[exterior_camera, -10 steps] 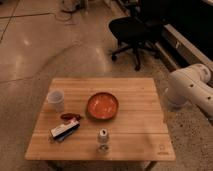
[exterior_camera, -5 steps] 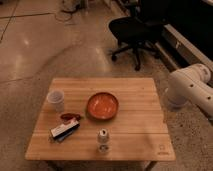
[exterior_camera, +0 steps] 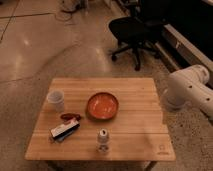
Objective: Knock the bottle over
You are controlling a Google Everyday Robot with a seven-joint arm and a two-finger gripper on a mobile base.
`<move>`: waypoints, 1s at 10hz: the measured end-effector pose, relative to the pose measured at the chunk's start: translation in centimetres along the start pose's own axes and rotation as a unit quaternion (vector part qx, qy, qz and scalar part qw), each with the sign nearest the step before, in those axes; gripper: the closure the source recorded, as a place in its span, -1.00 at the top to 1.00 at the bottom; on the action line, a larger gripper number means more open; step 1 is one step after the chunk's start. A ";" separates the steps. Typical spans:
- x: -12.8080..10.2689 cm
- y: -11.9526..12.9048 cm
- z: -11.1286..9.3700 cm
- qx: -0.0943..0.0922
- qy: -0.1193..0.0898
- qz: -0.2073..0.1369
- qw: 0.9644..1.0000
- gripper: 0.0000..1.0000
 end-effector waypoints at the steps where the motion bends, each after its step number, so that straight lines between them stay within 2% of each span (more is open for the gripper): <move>1: -1.3 0.5 0.6 0.001 -0.004 -0.013 1.000 0.30; 2: -2.9 1.3 1.5 0.002 -0.005 -0.031 1.000 0.30; 5: -5.5 3.3 3.8 -0.003 0.011 -0.069 0.998 0.30; 8: -9.3 6.1 5.8 -0.020 0.024 -0.120 0.992 0.30; 10: -12.9 7.2 6.2 -0.029 0.021 -0.150 0.988 0.30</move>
